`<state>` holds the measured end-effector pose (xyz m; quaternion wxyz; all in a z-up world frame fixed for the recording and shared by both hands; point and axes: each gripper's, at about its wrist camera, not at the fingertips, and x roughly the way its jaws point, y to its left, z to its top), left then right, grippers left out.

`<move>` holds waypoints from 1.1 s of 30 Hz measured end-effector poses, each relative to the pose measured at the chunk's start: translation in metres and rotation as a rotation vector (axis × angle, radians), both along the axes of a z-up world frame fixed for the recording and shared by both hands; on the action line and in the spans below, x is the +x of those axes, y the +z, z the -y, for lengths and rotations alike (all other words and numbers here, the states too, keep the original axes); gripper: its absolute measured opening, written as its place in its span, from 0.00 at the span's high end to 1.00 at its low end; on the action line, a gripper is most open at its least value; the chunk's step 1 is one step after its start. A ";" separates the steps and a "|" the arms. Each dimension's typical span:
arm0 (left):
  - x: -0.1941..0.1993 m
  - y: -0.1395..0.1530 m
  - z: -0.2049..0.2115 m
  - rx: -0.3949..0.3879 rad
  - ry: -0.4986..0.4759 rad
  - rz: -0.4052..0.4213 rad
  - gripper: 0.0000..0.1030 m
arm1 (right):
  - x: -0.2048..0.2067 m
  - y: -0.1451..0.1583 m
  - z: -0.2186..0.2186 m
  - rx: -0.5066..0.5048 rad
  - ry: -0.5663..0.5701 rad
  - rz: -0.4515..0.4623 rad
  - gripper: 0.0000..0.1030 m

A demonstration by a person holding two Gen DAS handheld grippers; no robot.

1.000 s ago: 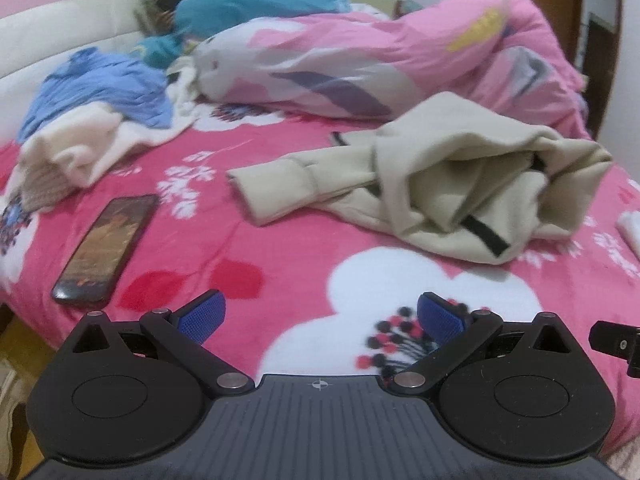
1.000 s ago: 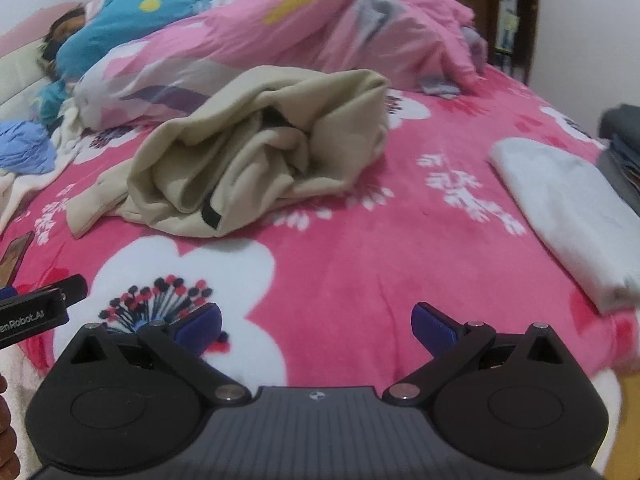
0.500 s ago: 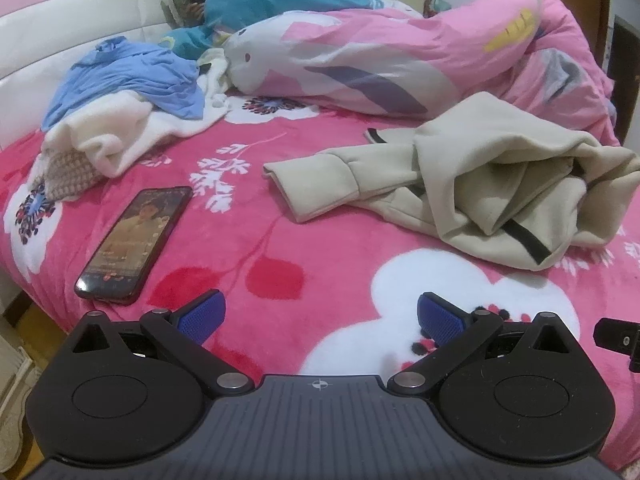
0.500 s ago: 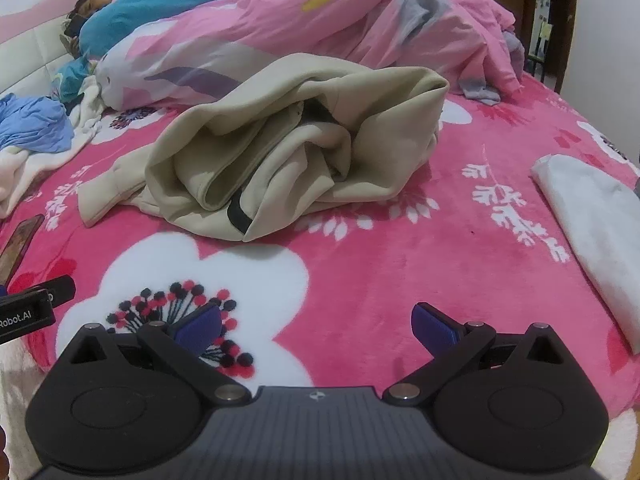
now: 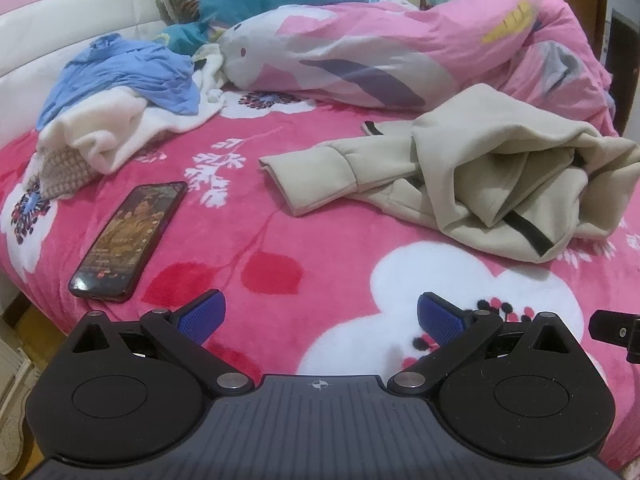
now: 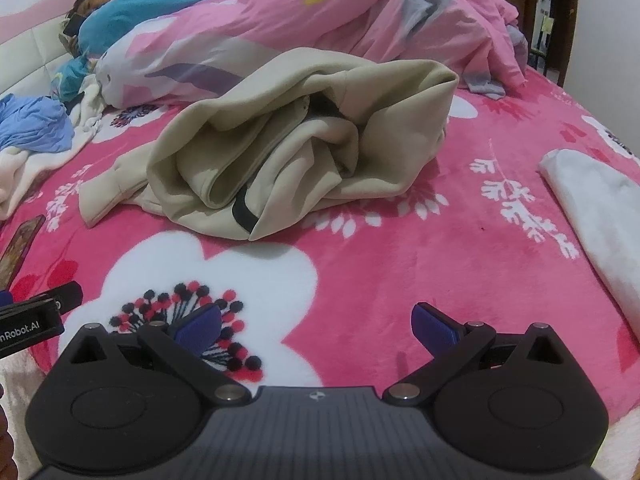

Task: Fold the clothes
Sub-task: 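Move both grippers toward the crumpled beige jacket on the bed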

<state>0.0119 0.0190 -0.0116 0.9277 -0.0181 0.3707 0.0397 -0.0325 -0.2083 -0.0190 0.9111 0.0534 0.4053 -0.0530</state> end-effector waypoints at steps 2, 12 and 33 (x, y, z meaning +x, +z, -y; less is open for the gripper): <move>0.000 0.000 0.001 -0.001 -0.003 0.004 0.00 | 0.001 0.000 -0.001 0.001 0.000 -0.001 0.00; 0.000 -0.001 0.001 0.004 -0.011 0.009 0.00 | 0.002 -0.002 0.000 0.009 -0.003 0.000 0.00; 0.021 -0.004 0.003 -0.008 -0.023 0.011 0.00 | 0.023 -0.007 0.009 0.085 -0.008 0.007 0.00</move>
